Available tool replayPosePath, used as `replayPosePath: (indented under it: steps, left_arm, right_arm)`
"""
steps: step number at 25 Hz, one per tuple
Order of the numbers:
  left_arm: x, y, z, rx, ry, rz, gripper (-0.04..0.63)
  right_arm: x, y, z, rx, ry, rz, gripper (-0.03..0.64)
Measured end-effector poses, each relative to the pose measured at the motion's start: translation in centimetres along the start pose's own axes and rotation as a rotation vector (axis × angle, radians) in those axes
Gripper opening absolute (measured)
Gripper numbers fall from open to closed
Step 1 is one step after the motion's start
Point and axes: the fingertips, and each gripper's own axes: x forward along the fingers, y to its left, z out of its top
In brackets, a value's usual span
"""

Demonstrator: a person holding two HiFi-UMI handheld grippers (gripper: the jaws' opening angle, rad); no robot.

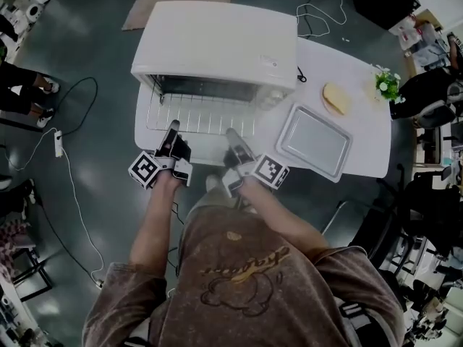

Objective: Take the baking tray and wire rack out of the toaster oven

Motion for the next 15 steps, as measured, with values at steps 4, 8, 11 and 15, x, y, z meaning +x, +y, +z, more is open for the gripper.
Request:
replayPosePath:
  steps: [4, 8, 11, 15]
  left_arm:
    - [-1.5, -0.5, -0.5, 0.015, -0.022, 0.004, 0.006]
    - [-4.5, -1.0, -2.1, 0.012, -0.053, 0.008, 0.006]
    - [-7.2, -1.3, -3.6, 0.012, -0.070, 0.019, 0.006]
    - [-9.5, -1.8, -5.2, 0.002, -0.083, 0.031, 0.006]
  right_arm:
    - [-1.0, 0.9, -0.6, -0.002, 0.035, 0.040, 0.014]
    - [-3.4, 1.3, -1.9, -0.011, 0.069, 0.059, 0.015]
    - [-5.5, 1.8, -2.9, -0.034, 0.093, 0.094, 0.014]
    - [-7.8, 1.9, -3.9, -0.020, 0.125, 0.097, 0.014]
